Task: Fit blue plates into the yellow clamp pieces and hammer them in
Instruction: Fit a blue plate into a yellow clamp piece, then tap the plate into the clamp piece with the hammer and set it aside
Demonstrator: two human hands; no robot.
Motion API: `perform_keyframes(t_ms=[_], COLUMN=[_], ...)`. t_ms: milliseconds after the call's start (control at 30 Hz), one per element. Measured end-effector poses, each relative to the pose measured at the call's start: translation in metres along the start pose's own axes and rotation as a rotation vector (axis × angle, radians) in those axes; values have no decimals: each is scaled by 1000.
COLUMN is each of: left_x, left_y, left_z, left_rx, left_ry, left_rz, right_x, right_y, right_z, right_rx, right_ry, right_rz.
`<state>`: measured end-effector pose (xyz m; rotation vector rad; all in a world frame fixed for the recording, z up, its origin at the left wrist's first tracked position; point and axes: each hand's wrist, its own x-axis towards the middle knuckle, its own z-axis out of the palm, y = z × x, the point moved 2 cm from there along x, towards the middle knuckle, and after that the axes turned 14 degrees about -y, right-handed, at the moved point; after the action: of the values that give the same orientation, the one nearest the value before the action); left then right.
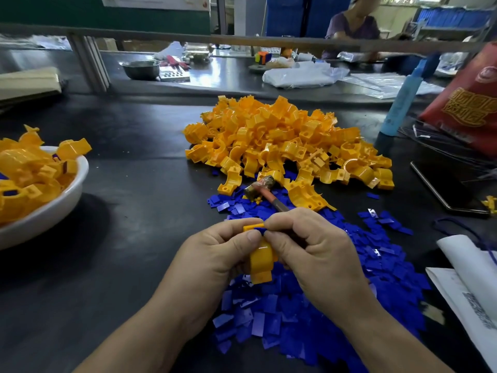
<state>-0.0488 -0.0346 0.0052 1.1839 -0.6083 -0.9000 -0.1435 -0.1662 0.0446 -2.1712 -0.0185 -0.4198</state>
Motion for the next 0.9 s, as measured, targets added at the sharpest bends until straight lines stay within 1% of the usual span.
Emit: perform_keyframes(t_ms=[100, 233, 267, 367, 467, 633, 733, 900], left_x=[-1, -3, -3, -3, -4, -4, -5, -5], left_y=[1, 1, 2, 4, 4, 1, 3, 4], left_z=[-2, -1, -1, -1, 0, 4, 6, 7], left_rx=[-61, 6, 40, 115, 182, 281, 346, 374], left_ry=[-64, -98, -96, -86, -81, 29, 51, 87], left_rz=[-26, -28, -18, 19, 29, 37, 47, 69], right_x=[0, 0, 0, 1, 2, 1, 0, 0], right_y=[2, 7, 7, 8, 9, 9, 8, 5], right_z=[-1, 1, 2, 3, 5, 8, 10, 9], right_rx=[48, 317, 346, 347, 422, 482, 492, 470], right_ry=[-33, -84, -83, -101, -135, -91, -82, -74], right_rz=[31, 150, 171, 189, 203, 211, 210, 178])
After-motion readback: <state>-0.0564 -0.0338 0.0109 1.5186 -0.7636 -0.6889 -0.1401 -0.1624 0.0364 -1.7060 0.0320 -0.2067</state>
